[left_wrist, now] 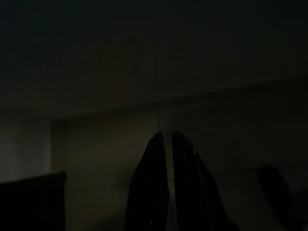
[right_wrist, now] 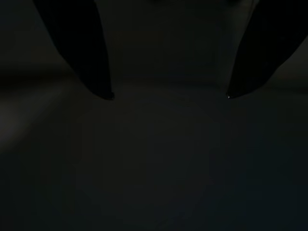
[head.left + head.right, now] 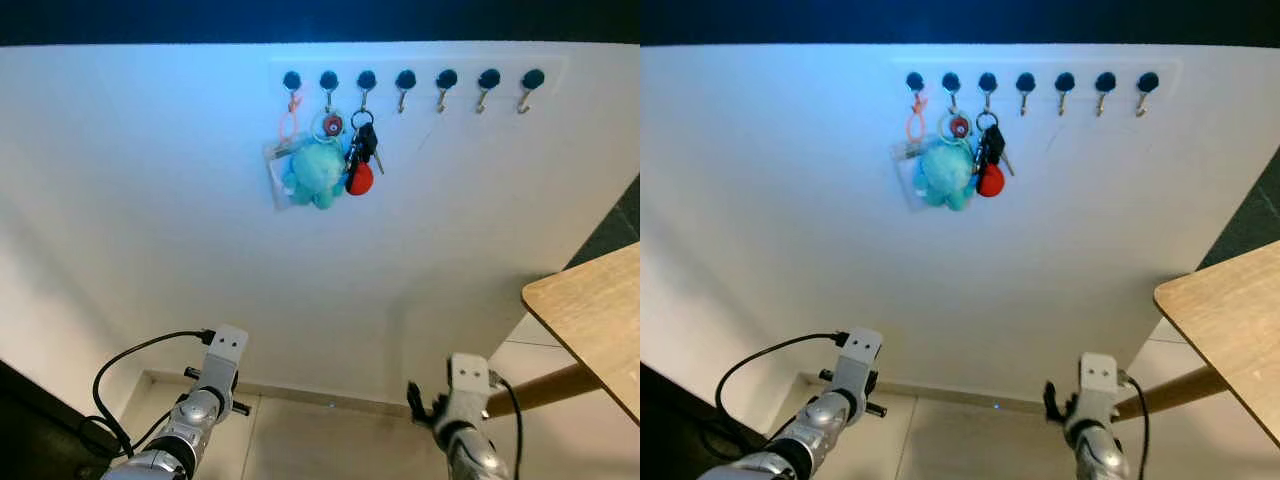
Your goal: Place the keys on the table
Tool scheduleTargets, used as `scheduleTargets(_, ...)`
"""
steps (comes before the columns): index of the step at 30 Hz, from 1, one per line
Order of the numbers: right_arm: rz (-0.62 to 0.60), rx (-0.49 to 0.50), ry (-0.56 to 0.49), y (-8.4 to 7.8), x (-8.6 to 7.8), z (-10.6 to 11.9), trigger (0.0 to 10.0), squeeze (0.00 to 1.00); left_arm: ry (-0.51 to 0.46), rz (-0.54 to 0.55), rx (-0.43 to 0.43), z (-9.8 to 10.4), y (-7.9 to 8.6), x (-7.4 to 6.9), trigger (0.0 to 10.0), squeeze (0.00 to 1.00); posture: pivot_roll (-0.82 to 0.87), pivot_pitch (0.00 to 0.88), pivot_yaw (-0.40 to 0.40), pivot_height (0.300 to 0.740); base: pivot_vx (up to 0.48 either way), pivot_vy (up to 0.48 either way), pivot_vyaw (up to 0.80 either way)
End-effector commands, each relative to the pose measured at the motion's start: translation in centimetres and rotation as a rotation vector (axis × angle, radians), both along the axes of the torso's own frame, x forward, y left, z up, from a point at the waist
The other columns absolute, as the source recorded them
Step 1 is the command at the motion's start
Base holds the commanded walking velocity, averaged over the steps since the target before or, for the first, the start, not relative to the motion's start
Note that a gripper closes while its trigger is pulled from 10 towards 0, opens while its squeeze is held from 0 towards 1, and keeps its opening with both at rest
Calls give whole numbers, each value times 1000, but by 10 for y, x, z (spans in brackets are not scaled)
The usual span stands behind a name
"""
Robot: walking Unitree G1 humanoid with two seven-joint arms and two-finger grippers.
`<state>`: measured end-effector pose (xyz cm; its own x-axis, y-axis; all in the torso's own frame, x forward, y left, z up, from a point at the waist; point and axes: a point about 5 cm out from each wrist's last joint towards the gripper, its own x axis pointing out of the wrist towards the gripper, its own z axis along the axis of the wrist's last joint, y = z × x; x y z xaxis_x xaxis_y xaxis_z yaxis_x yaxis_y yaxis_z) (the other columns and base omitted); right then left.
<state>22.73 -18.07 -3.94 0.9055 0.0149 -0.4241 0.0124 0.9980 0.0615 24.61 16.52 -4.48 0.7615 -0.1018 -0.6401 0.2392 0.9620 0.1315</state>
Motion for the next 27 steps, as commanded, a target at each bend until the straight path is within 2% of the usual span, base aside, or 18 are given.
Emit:
scheduleTargets(1,87,-17,-93,13,12,12,10000,0,-81,-4,-3,10,1,10,10000,0,-12,14,62,740,0,0,0)
scheduleTargets(3,119,-59,-219,15,23,30,10000,0,-150,-37,-40,19,-2,17,10000,0,-15,13,64,740,0,0,0)
scheduleTargets(6,27,-25,-461,10,43,69,10000,0,-326,-96,-175,44,-10,32,10000,0,-17,15,64,740,0,0,0)
scheduleTargets(7,27,-25,-461,10,43,69,10000,0,-326,-96,-175,44,-10,32,10000,0,-17,15,64,740,0,0,0)
scheduleTargets(8,-5,-13,-530,7,48,81,10000,0,-371,-105,-220,52,-12,37,10000,0,-17,13,65,740,0,0,0)
scheduleTargets(9,-5,-13,-530,7,48,81,10000,0,-371,-105,-220,52,-12,37,10000,0,-17,13,65,740,0,0,0)
scheduleTargets(11,-40,-12,-724,6,61,121,10000,0,-530,-163,-318,80,-22,46,10000,0,-19,12,66,740,0,0,0)
scheduleTargets(12,-40,-12,-724,6,61,121,10000,0,-530,-163,-318,80,-22,46,10000,0,-19,12,66,740,0,0,0)
scheduleTargets(13,-31,-15,-814,9,66,141,10000,0,-602,-206,-353,95,-27,48,10000,0,-18,10,65,740,0,0,0)
scheduleTargets(15,-2,-21,-920,14,70,167,10000,0,-684,-259,-397,112,-34,48,10000,0,-18,8,63,740,0,0,0)
scheduleTargets(21,84,-48,-1084,25,73,209,10000,0,-785,-345,-460,136,-47,43,10000,0,-18,7,62,740,0,0,0)
scheduleTargets(23,84,-48,-1084,25,73,209,10000,0,-785,-345,-460,136,-47,43,10000,0,-18,7,62,740,0,0,0)
scheduleTargets(25,82,-47,-1141,28,70,225,10000,0,-813,-382,-484,146,-54,39,10000,0,-11,10,53,740,0,0,0)
scheduleTargets(27,82,-47,-1141,28,70,225,10000,0,-813,-382,-484,146,-54,39,10000,0,-11,10,53,740,0,0,0)
